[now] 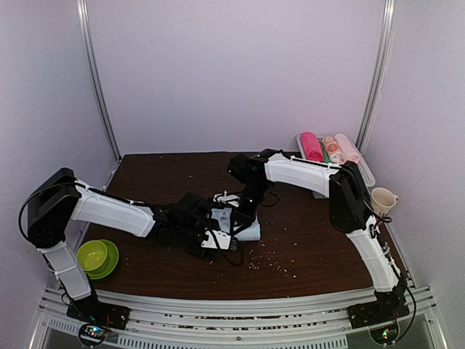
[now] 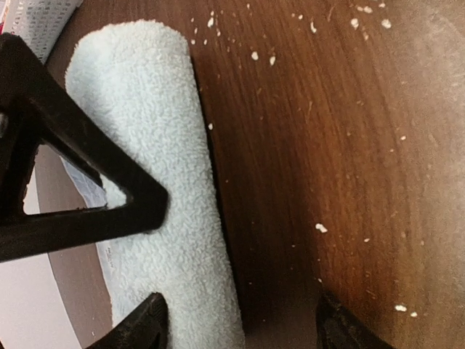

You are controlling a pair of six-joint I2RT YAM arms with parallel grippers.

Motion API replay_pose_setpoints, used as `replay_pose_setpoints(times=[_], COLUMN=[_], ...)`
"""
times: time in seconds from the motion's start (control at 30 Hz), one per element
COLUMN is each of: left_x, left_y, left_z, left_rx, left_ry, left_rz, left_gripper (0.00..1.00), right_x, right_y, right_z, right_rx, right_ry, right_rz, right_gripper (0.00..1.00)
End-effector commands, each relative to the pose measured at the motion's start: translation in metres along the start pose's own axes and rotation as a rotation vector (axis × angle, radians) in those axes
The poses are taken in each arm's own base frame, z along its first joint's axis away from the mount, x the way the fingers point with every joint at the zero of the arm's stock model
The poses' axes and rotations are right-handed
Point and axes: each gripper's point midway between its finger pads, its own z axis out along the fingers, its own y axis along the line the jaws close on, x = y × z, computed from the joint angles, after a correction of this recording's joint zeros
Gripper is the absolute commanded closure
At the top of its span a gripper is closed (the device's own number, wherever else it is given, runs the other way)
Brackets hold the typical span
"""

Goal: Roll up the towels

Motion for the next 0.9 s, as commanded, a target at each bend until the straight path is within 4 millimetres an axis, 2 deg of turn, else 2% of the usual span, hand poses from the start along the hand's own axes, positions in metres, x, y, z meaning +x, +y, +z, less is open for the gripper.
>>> replay_pose_setpoints(times=[0.0,0.27,0.33,0.43,0.63,0.77,0.87], left_x=[0.002,0.011,0.013,0.016,0.023,0.021,0.018], left_y=[0.024,0.035,0.036,0.036,0.036,0.030,0.016], left_z=[0.014,0.026,0.027,0.031,0.038,0.038,0.037], left_rx=[-0.121,-0.183,-0.189,-0.198,-0.212,-0.180,-0.079], left_ry=[0.080,0.153,0.161,0.181,0.223,0.217,0.200], left_rz=[0.010,-0.027,-0.030,-0.030,-0.024,-0.015,-0.017], left_gripper=[0.29,0.33,0.38,0.54,1.00,1.00,1.00], right_x=[0.009,0.013,0.014,0.016,0.017,0.017,0.020], right_y=[0.000,0.001,0.001,0.000,-0.004,-0.004,-0.002], right_z=[0.011,0.013,0.014,0.013,0.010,0.003,-0.013], right_rx=[-0.039,-0.051,-0.052,-0.050,-0.053,-0.046,-0.019], right_ry=[0.023,0.035,0.038,0.042,0.033,0.030,0.026], right_rz=[0.043,0.041,0.040,0.043,0.054,0.059,0.066], right_gripper=[0.71,0.71,0.71,0.71,0.71,0.67,0.58])
